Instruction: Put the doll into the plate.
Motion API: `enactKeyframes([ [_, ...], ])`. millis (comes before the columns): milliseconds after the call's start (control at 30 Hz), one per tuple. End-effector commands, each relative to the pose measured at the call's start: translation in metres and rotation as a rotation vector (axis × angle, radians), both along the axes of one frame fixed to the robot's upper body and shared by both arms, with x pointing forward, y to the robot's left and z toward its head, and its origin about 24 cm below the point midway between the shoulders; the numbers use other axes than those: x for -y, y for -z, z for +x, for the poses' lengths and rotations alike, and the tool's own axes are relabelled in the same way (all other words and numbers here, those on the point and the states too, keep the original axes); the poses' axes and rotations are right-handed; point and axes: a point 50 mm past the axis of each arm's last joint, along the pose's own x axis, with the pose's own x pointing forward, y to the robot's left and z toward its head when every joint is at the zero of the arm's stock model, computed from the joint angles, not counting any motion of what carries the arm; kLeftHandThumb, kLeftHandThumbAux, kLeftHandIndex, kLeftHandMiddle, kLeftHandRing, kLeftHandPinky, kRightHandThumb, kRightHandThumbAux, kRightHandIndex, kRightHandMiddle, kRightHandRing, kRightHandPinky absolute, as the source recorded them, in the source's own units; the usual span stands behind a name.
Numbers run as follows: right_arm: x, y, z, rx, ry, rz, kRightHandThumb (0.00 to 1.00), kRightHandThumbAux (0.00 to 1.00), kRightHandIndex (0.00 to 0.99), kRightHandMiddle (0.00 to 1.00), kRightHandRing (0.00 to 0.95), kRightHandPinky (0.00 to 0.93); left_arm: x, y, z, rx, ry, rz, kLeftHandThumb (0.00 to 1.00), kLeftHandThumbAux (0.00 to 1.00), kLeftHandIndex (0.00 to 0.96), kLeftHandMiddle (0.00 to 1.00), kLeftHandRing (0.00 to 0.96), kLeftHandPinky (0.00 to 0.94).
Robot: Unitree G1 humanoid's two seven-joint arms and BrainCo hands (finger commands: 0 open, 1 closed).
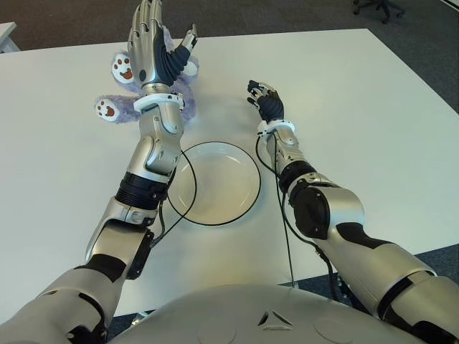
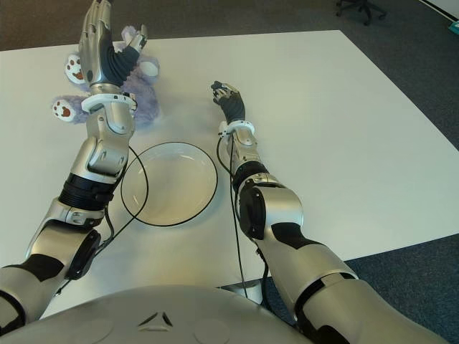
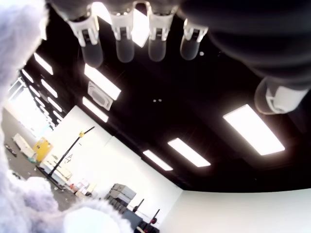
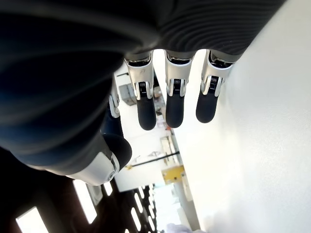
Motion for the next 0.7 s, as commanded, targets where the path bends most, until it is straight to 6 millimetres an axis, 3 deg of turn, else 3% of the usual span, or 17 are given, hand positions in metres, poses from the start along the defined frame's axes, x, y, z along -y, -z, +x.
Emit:
enactKeyframes([
  [33, -0.0114, 0.0301, -0.0152, -0.141, -0.034, -0.002, 0.702, 0.729, 0.406, 0.161, 0.122, 0.151, -0.0089, 0.0113, -0.0011, -0.013, -0.023, -0.001, 0.363, 0.273, 0.000, 0.013, 0.065, 0.085],
  [567, -0.0105, 0.0293, -0.0141, -0.145, -0.030, -0.038, 0.702, 0.727, 0.407, 0.169, 0.138, 0.181, -0.0105, 0.0106, -0.0050, 0.010, -0.055, 0.014, 0.362, 0.266, 0.000, 0.001, 0.094, 0.205],
  [700, -0.0100, 0.0293, -0.0140, -0.146, -0.028, -0.040, 0.702, 0.728, 0.407, 0.169, 0.137, 0.177, -0.0112, 0.0104, -0.0059, 0.018, -0.064, 0.032, 0.361, 0.265, 0.000, 0.000, 0.080, 0.184],
])
